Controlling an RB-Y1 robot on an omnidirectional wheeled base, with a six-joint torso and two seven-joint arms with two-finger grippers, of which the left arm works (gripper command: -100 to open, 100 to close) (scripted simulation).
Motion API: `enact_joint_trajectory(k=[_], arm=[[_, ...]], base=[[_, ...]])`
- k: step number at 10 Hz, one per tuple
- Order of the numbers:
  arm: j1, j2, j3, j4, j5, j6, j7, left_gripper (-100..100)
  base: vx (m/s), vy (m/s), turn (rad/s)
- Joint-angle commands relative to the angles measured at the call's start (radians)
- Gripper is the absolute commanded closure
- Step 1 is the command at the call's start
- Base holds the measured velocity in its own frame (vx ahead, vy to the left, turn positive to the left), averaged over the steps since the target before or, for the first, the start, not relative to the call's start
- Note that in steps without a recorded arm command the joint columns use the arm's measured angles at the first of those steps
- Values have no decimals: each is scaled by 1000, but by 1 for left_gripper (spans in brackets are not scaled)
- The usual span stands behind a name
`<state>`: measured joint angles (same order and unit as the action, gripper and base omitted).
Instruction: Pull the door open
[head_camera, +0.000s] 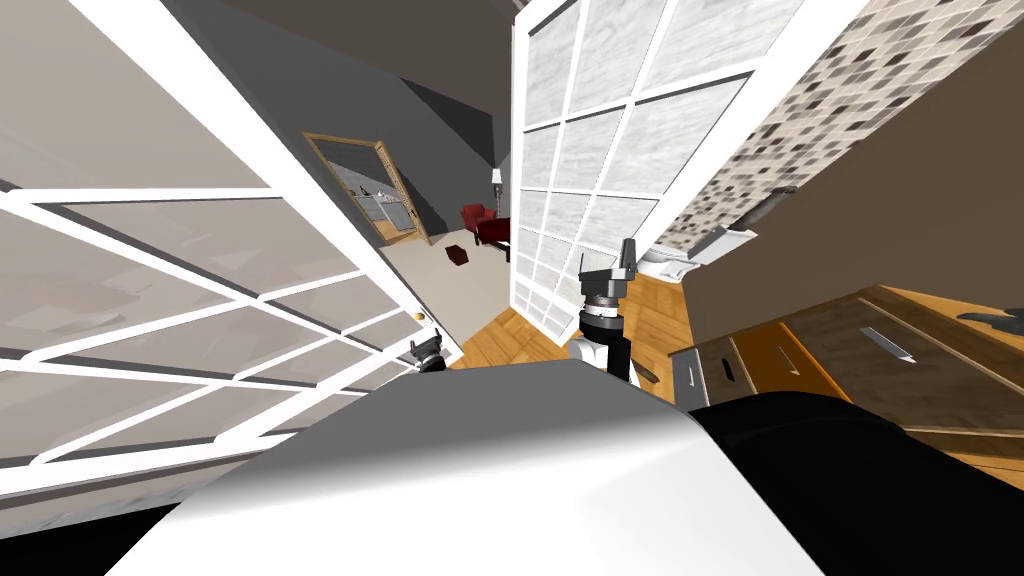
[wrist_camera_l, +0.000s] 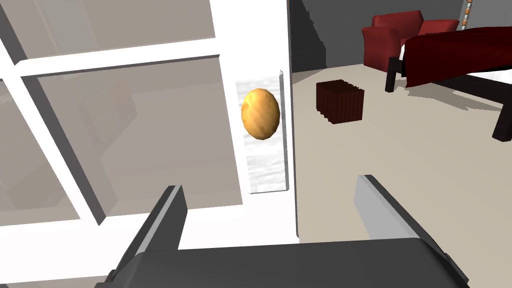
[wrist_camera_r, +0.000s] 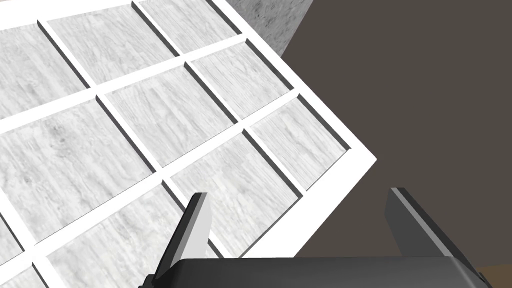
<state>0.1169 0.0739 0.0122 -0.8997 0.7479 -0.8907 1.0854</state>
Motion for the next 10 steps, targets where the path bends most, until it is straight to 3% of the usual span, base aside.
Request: enact_joint_trajectory(k=[1,2,5,10], arm=[[-3,-5,-3,-1,10,0,32,-100],[-2,-3,-1,0,6,0,19,-100],[25,50,-7,19,13,-12,90,-100],[60,119,-13,45,20,-27,177,-100]], base=[[-41,25,-29],[-17,11,-7],[124,-49,-18],[114,-29,-18]])
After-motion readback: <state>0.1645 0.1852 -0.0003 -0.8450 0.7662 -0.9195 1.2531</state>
